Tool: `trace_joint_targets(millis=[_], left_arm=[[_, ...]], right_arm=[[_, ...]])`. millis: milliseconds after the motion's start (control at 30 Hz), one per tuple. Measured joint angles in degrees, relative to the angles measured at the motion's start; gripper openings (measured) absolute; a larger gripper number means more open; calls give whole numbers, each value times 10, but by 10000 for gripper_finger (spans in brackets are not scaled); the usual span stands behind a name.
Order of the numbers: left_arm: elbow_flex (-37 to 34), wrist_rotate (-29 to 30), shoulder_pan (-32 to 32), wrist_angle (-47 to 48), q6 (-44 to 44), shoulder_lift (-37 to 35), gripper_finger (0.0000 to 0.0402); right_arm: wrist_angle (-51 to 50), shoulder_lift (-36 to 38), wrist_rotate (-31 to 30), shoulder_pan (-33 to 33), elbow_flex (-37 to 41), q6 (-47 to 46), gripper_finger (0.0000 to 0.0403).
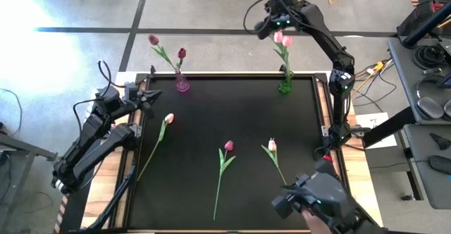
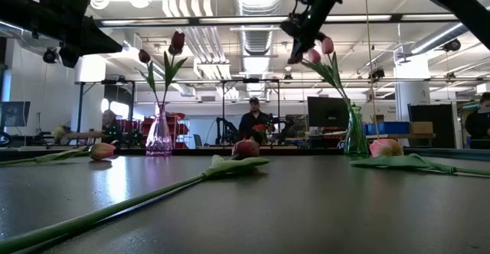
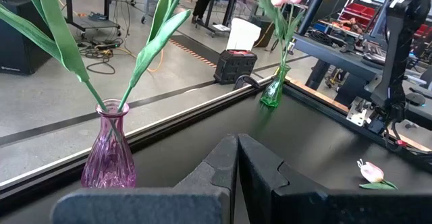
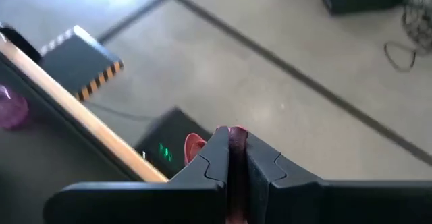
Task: Sort flowers into vase by color
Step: Put the top red flower into the purple vase
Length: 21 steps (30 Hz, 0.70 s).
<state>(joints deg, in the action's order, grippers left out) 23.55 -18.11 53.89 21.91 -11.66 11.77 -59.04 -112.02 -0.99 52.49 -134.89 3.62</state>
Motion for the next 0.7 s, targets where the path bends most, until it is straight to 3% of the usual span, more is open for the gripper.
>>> trace_joint_targets(millis=[400,700], left_arm=[[0,-26,0,-17,-1,0,0],[0,-71,-1,-112,-47,0,0]], right_arm=[[172,99,39,-12,-1,-12,13],[316,164,103,-47,-1,-58,12]])
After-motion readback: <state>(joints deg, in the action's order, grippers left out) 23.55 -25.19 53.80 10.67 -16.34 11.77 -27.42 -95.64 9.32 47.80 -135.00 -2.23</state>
